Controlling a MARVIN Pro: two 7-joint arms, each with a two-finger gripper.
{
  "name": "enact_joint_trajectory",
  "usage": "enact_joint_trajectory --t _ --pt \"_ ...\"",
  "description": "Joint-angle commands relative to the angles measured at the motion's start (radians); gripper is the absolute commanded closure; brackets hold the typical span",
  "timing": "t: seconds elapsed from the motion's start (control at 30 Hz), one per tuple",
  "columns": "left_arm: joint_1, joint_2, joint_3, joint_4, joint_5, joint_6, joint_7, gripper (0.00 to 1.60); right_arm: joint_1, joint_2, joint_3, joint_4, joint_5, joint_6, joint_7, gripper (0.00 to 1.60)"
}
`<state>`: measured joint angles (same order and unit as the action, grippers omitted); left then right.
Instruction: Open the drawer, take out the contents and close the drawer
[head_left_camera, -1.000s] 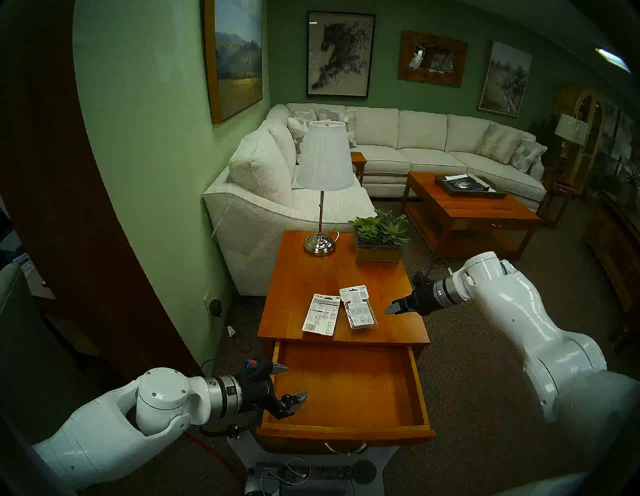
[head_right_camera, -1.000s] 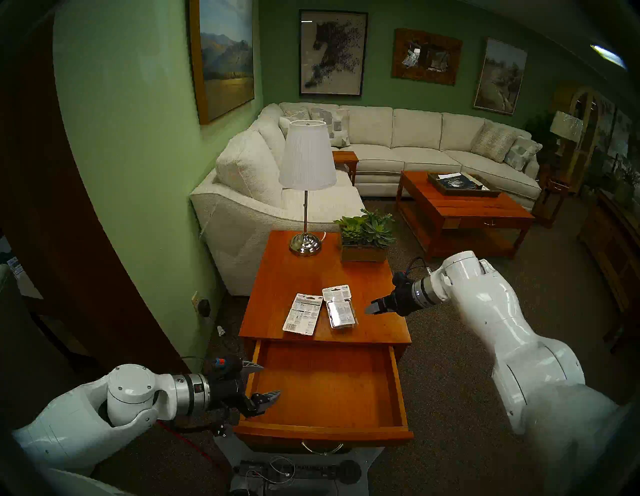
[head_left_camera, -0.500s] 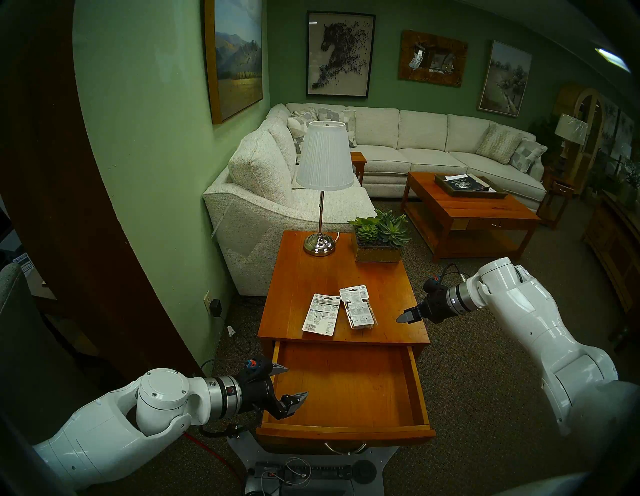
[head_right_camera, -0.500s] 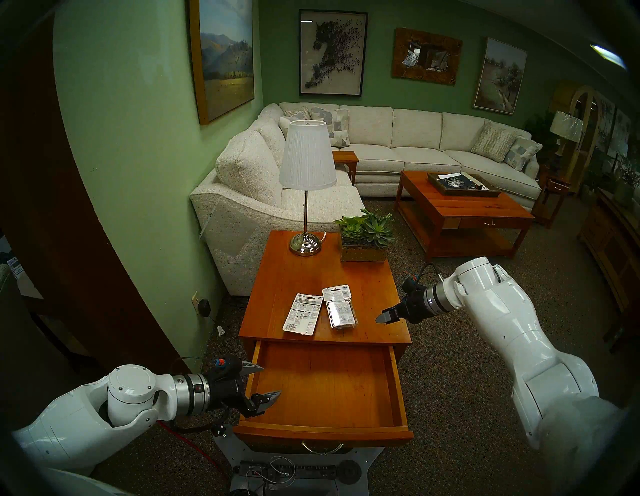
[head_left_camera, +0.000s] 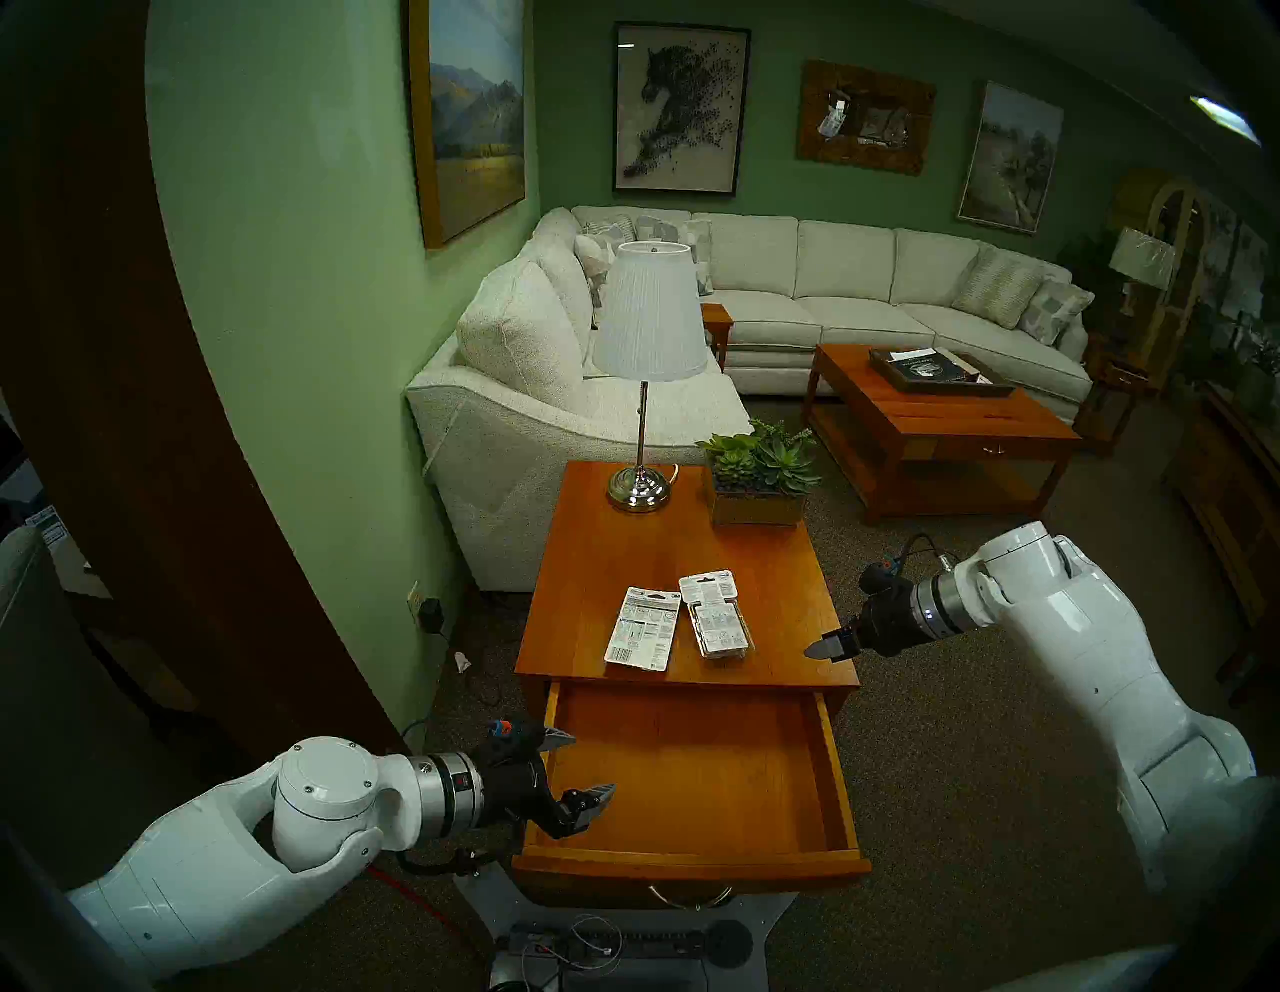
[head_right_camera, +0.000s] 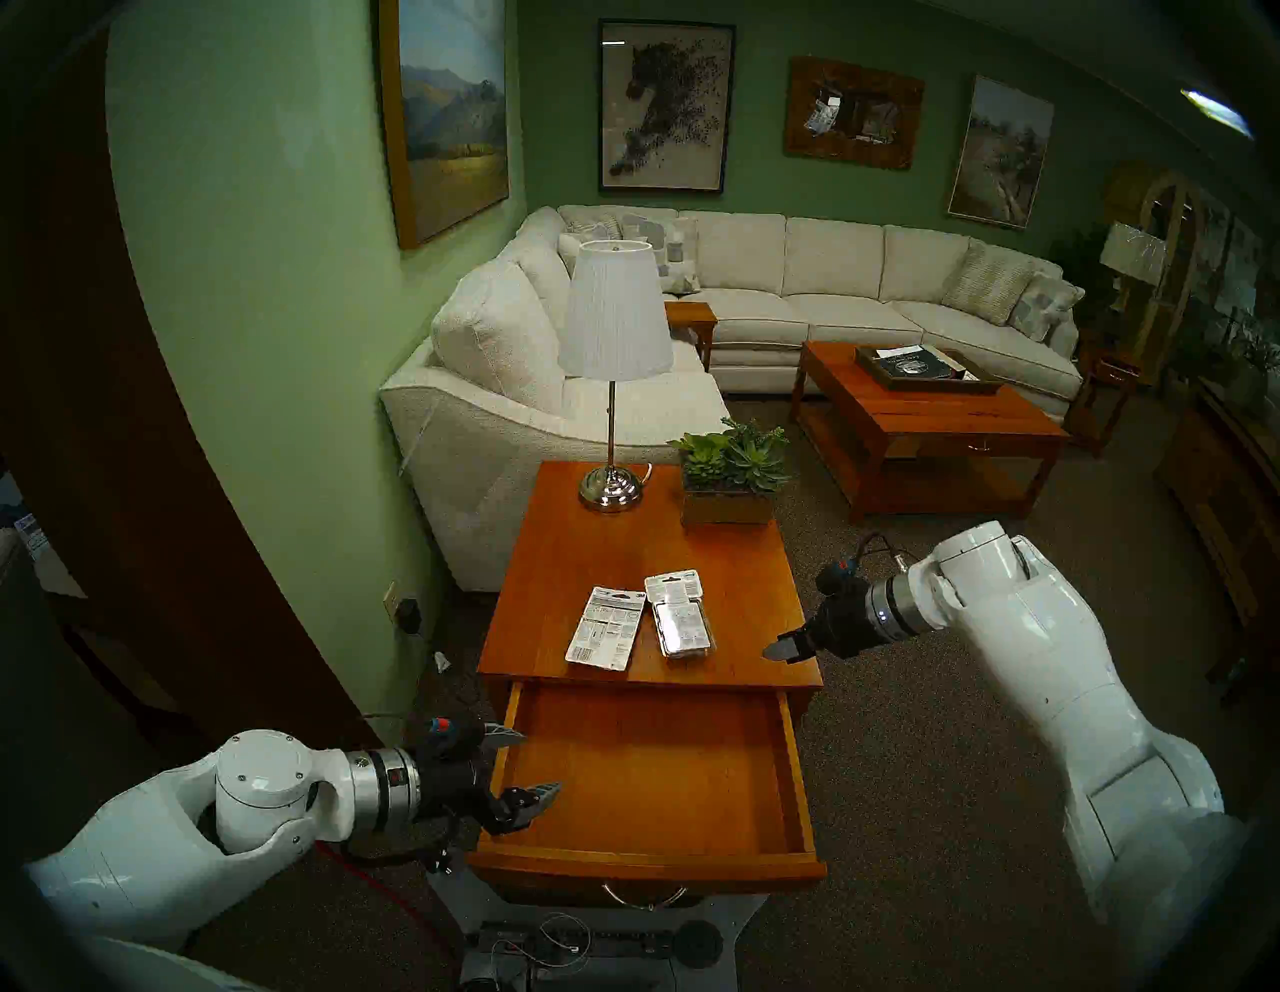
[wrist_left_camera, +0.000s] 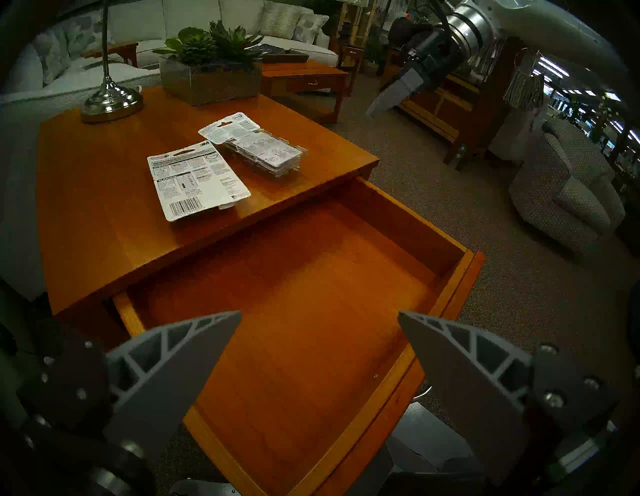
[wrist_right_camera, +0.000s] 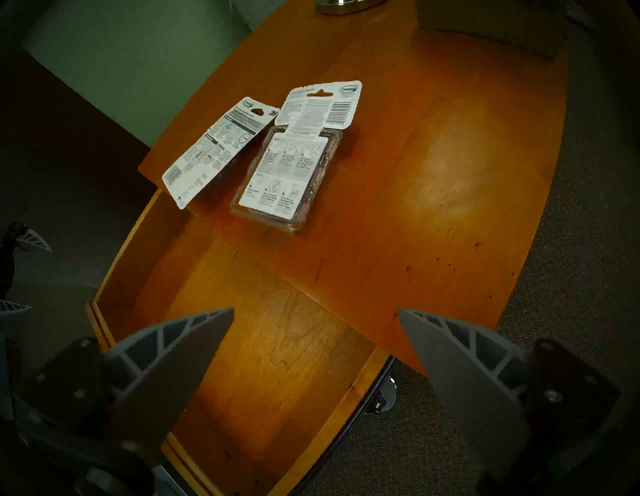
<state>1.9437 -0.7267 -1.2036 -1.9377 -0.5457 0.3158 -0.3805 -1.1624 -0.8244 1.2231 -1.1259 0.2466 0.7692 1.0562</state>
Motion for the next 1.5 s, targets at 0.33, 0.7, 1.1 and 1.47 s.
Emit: enact_joint_trajectory --t 0.33,0.7,1.1,1.47 --pt "-0.014 -0.003 -0.007 -0.018 0.000 -0.006 -0.002 0.00 -0.183 0.137 0.084 -0.212 0.099 -0.029 0.081 0.00" --pt "-0.015 -0.004 -0.008 -0.020 0.000 -0.007 -0.003 0.00 -0.322 0.213 0.186 -0.298 0.184 -0.041 0.077 0.00" --pt "-0.016 -0.004 -0.009 -0.024 0.001 -0.008 -0.004 0.00 -0.500 0.265 0.313 -0.383 0.259 -0.050 0.066 0.00" --pt "-0.016 -0.003 -0.010 -0.027 0.002 -0.008 -0.005 0.00 -0.639 0.280 0.422 -0.480 0.270 -0.051 0.017 0.00"
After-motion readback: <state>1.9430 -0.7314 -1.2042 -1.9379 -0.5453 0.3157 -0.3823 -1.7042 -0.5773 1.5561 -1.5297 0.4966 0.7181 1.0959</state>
